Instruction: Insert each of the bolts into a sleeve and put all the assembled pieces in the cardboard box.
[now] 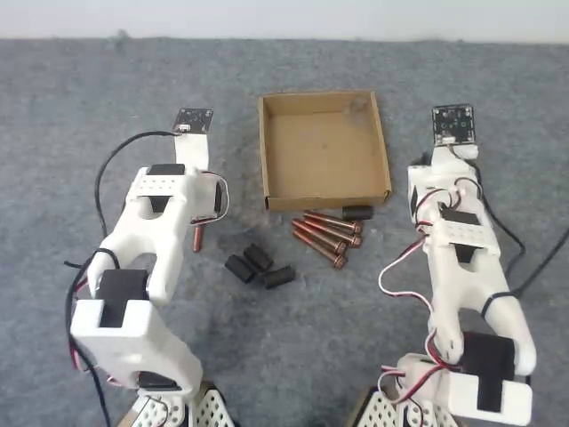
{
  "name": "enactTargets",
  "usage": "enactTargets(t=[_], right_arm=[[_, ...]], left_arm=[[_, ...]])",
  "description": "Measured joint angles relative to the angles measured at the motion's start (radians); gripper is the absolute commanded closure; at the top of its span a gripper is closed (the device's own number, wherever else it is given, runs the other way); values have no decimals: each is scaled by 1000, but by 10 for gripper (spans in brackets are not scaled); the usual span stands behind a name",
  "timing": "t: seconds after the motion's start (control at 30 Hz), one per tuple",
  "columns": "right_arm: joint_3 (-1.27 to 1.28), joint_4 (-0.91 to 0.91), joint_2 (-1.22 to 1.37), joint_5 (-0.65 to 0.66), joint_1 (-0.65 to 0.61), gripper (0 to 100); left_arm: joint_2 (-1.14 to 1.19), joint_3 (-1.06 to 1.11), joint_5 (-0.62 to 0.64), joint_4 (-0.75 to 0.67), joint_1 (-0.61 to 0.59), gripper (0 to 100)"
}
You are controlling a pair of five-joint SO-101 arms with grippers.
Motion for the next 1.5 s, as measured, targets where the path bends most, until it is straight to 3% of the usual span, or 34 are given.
enactTargets(t=[0.27,0.63,0.93,1.13,1.33,1.5], right_arm=[[0,-193,63,0,-87,992],[14,-752,276,0,-161,992],[276,-1145,273,0,-321,992],[440,-1280,210,-9,-400,992],[577,-1335,140,-229,-440,992],[681,-1336,69,-278,-514,992]], left_arm=[[0,0,0,0,0,990],[0,0,0,-12,0,990],[0,0,0,-21,0,990],[0,0,0,-21,0,990],[0,0,-2,-21,2,990],[0,0,-2,-21,2,990]])
